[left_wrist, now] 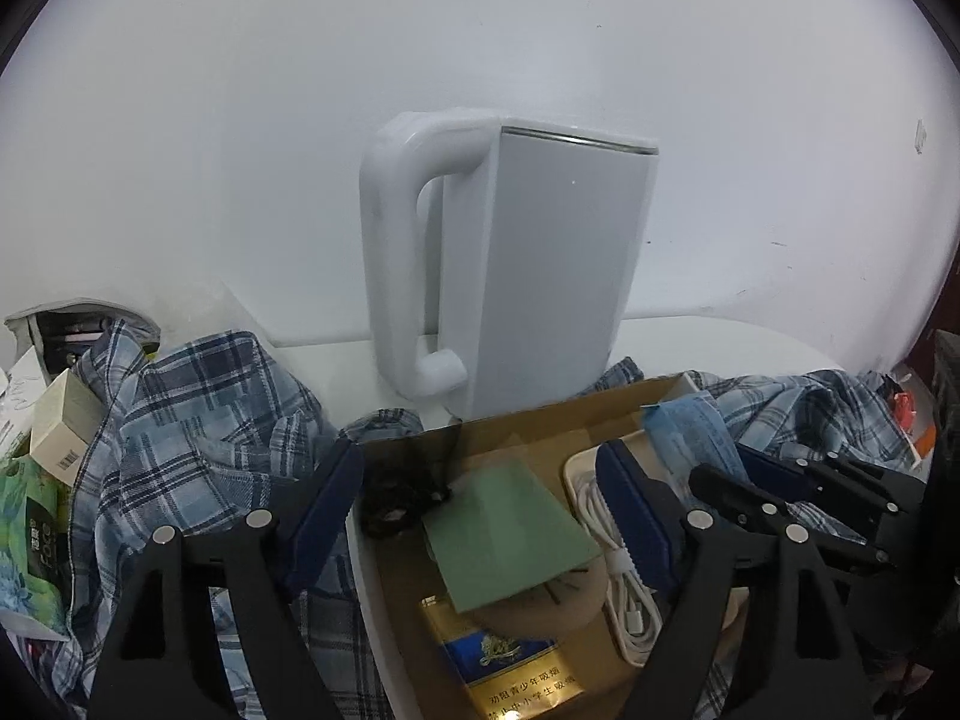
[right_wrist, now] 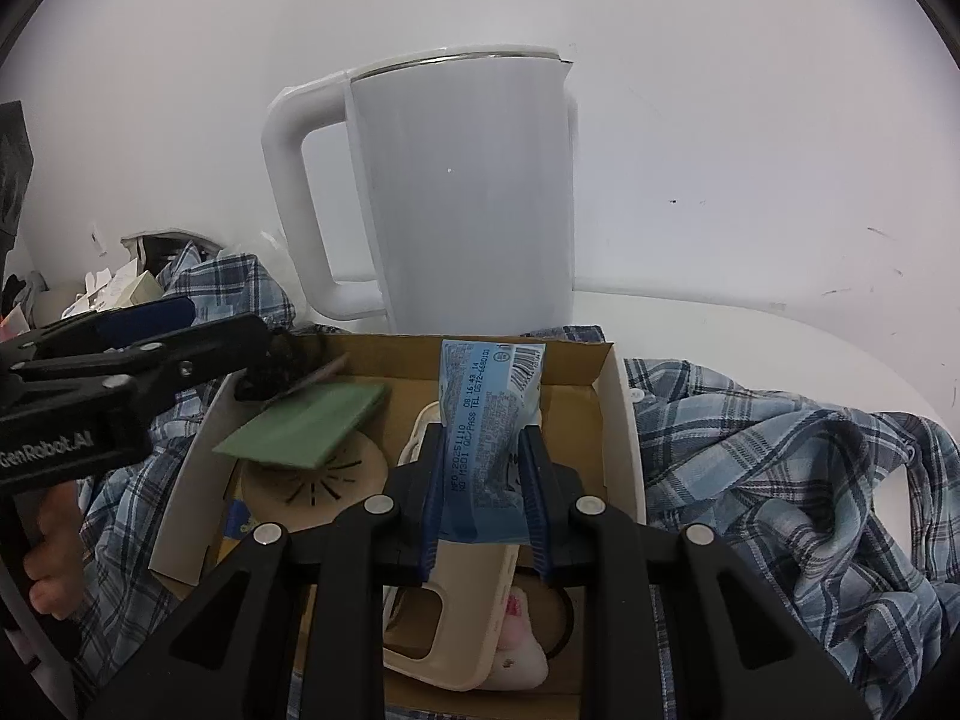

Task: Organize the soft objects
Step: 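Lower the black cable into the box and open the left tool while the right tool releases the packet, then withdraw both tools up from the box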

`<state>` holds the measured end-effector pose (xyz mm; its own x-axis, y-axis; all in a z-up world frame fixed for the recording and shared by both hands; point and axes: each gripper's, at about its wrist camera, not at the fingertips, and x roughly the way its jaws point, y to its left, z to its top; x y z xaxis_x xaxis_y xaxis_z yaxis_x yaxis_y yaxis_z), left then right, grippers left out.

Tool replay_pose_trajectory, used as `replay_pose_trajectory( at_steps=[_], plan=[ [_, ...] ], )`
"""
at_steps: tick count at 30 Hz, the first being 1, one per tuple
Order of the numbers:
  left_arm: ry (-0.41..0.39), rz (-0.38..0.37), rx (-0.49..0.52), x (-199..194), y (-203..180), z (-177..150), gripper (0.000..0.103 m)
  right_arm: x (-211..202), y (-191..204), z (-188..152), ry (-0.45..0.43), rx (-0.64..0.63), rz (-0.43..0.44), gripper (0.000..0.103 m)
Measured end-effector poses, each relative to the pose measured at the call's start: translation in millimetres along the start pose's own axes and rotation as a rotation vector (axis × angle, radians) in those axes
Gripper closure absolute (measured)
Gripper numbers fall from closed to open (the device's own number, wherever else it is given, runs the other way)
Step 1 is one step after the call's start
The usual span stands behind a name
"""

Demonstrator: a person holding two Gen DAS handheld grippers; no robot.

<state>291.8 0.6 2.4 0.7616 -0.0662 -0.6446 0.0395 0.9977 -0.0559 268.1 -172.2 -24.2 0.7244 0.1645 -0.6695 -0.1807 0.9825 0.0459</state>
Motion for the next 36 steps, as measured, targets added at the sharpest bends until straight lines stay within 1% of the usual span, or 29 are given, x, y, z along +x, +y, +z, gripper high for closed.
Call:
replay_pose_trajectory(
  at_steps=[7,8,9,10,11,12,13,19,26,30,33,34,36],
  plan=[
    [-0.021,0.002,0.005,-7.2,0.8,3.2,0.021,-1.8,1.1,0.1,-0.01,-0.007,0.013,0.08],
    [-0.024,0.002,0.008,-8.1,0.3,3.3,0.021,-2.0,1.8,0.0,-0.011,-0.01,0.016,0.08],
    [-0.025,0.003,0.011,-8.4,-0.4,3.1,0.021,-1.9,2.2,-0.2,-0.012,-0.01,0.023,0.077],
    [-0.027,0.005,0.015,-8.7,-1.2,3.0,0.021,-1.1,2.4,-0.6,-0.009,-0.011,0.027,0.069],
    [-0.029,0.008,0.02,-9.2,-1.9,2.9,0.021,0.0,2.8,-1.4,-0.005,-0.012,0.031,0.051],
    [-0.031,0.01,0.023,-9.6,-2.4,2.9,0.021,0.3,3.1,-2.1,-0.005,-0.013,0.035,0.042],
    [-0.033,0.01,0.025,-10.0,-2.7,2.6,0.021,-0.8,3.4,-3.1,-0.017,-0.013,0.034,0.037],
    [-0.03,0.013,0.019,-11.8,-1.3,3.4,0.021,-5.0,7.3,-5.0,-0.045,-0.028,0.014,0.037],
    [-0.059,0.013,0.019,-22.2,0.9,6.4,0.021,-9.8,1.6,-1.0,-0.064,-0.009,-0.004,0.037],
    [-0.081,0.018,0.023,-30.1,-0.1,9.0,0.021,-17.4,0.1,6.4,-0.09,-0.02,-0.025,0.033],
    [-0.133,0.01,0.023,-47.3,-1.3,14.5,0.021,-31.7,-2.9,14.1,-0.139,-0.011,-0.05,0.027],
    [-0.158,0.031,0.029,-54.7,-2.6,16.5,0.021,-38.3,-3.8,17.3,-0.159,-0.006,-0.053,0.024],
    [-0.249,0.097,0.032,-76.3,-6.2,19.5,0.021,-53.9,-4.6,23.9,-0.209,-0.007,-0.058,0.019]
  ],
)
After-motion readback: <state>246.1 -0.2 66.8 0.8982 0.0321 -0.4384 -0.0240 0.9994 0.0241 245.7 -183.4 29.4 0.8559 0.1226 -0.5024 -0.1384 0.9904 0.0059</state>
